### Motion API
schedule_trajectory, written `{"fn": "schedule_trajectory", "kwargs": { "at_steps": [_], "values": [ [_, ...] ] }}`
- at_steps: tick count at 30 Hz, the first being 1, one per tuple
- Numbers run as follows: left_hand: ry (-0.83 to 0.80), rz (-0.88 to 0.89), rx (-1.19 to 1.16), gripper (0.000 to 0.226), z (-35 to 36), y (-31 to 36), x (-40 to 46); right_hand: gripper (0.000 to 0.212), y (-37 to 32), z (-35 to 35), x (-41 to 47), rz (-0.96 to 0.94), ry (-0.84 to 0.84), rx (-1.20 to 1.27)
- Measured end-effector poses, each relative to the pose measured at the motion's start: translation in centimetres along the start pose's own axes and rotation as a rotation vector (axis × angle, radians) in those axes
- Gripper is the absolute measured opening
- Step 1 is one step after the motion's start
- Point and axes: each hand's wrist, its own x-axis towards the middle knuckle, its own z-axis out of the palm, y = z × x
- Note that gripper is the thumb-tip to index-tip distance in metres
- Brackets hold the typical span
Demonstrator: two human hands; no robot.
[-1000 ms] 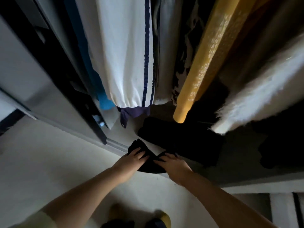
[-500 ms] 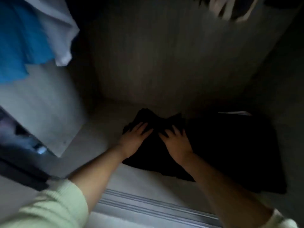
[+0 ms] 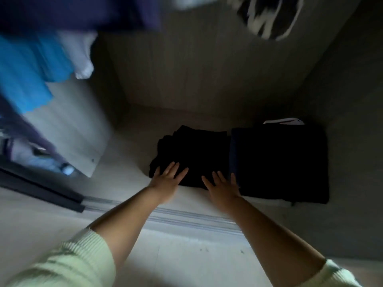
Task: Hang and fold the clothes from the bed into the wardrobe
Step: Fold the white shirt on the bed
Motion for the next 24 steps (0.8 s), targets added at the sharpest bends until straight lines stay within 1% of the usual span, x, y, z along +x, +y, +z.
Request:
{"fn": "schedule_trajectory", "kwargs": {
  "at_steps": [3,6,10,13,15,18,21,24],
  "values": [
    [-0.033,0.007,0.036,0.075,-3.8,0.8,-5.9,0.072,-0.1,-3.1,-6.1,0.005,-0.012,0.033],
    [-0.025,0.049,0.037,0.071,-7.5,3.0,-12.7,0.071,-0.6,-6.2,-13.1,0.032,-0.020,0.060],
    [0.007,0.158,0.000,0.064,-13.0,7.0,-22.0,0.060,-1.1,-10.5,-23.4,0.036,-0.002,0.110],
    [0.056,0.188,-0.100,0.055,-18.7,9.6,-27.9,0.052,0.0,-14.6,-30.9,0.065,-0.016,0.201],
    [0.036,0.182,-0.142,0.045,-21.9,11.1,-30.6,0.049,0.6,-16.2,-34.7,0.113,-0.017,0.268],
    [0.008,0.218,-0.127,0.037,-26.5,13.4,-33.3,0.046,1.5,-18.7,-39.8,0.239,0.014,0.399],
    [0.064,0.323,-0.041,0.038,-31.2,15.5,-35.4,0.041,2.3,-20.7,-44.9,0.423,0.079,0.600],
    [0.082,0.450,0.019,0.039,-34.6,17.8,-37.6,0.037,3.0,-21.1,-50.3,0.553,0.111,0.695]
  ]
}}
